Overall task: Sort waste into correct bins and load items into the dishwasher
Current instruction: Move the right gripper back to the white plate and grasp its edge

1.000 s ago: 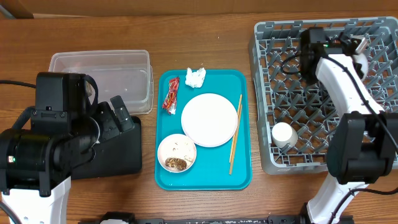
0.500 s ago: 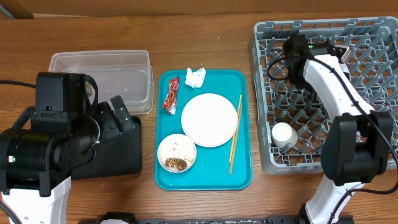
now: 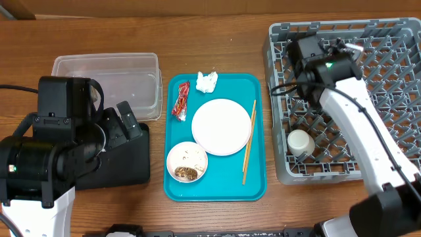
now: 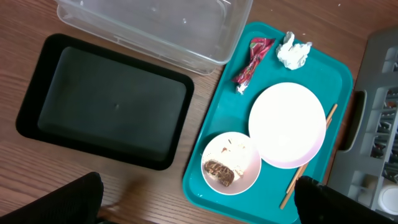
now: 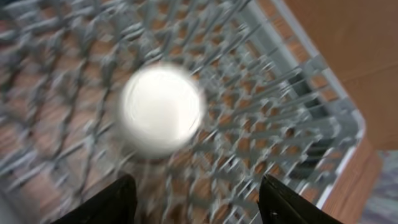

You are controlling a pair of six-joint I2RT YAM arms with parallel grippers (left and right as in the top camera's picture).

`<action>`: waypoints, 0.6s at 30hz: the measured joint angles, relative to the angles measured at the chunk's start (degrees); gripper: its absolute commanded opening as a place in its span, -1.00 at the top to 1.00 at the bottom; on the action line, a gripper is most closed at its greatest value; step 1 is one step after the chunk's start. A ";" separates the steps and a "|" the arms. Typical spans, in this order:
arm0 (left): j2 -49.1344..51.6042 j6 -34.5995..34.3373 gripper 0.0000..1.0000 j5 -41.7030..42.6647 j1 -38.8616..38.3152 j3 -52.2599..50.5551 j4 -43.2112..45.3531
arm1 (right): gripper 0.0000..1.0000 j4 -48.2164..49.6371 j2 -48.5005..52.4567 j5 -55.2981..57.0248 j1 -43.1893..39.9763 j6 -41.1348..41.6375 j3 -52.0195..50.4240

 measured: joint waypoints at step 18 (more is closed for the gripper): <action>0.00 0.00 -1.00 0.00 -0.02 0.00 0.00 | -0.27 -0.33 -1.42 -44.17 16.50 -15.91 -0.22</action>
